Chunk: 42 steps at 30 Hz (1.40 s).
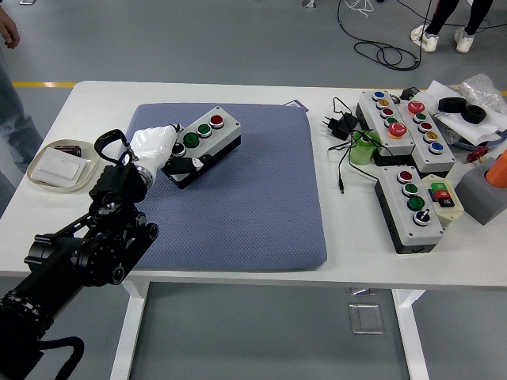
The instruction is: Pick up the button,place it on the desk,press the button,press the button
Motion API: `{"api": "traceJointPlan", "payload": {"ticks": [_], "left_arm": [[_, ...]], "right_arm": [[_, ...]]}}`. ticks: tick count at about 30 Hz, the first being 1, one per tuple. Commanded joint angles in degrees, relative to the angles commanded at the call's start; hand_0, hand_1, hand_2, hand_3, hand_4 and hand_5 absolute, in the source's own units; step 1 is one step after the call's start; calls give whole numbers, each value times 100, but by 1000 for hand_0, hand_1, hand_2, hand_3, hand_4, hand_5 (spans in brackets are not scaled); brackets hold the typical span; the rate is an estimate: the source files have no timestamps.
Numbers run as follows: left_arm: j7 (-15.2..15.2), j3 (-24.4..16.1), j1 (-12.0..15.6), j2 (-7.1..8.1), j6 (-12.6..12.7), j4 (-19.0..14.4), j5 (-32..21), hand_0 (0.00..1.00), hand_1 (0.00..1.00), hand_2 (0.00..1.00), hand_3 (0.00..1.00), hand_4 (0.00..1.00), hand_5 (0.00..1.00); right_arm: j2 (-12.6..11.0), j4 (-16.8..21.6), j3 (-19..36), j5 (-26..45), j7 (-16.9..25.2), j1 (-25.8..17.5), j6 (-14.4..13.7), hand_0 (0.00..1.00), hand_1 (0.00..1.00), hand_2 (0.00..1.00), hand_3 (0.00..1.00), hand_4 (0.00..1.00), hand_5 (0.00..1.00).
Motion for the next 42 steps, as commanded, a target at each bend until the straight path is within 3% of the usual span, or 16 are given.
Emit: {"api": "traceJointPlan", "payload": {"ticks": [2, 7, 16, 24, 31, 42], "left_arm": [[-126, 5, -6, 16, 17, -6, 0, 47, 3, 54, 226, 2, 2], [-848, 106, -56, 168, -34, -52, 0, 47, 3, 54, 226, 2, 2], [-2163, 652, -391, 674, -252, -59, 0, 46, 2, 50, 210, 2, 2], [-3055, 985, -640, 954, -516, -60, 0, 46, 2, 50, 195, 2, 2], [-3425, 1244, -767, 1118, -688, -76, 0, 46, 2, 50, 188, 2, 2], [-3650, 1457, -892, 1095, -960, 184, -188, 45, 2, 48, 182, 2, 2]], "right_arm": [[0, 0, -1, 0, 0, 0, 0, 646, 637, 667, 583, 377, 234], [-1, 0, -9, 3, -1, 2, 2, 646, 637, 667, 583, 377, 234], [-1, 0, -17, 27, -1, 1, -3, 646, 637, 667, 583, 377, 234], [-4, 0, -17, 9, -12, -18, 9, 648, 637, 669, 583, 378, 234], [-6, 0, -31, 1, -19, -41, 19, 646, 637, 668, 583, 378, 234], [-6, 0, -44, -21, -21, -28, 32, 647, 637, 669, 583, 377, 234]]}}
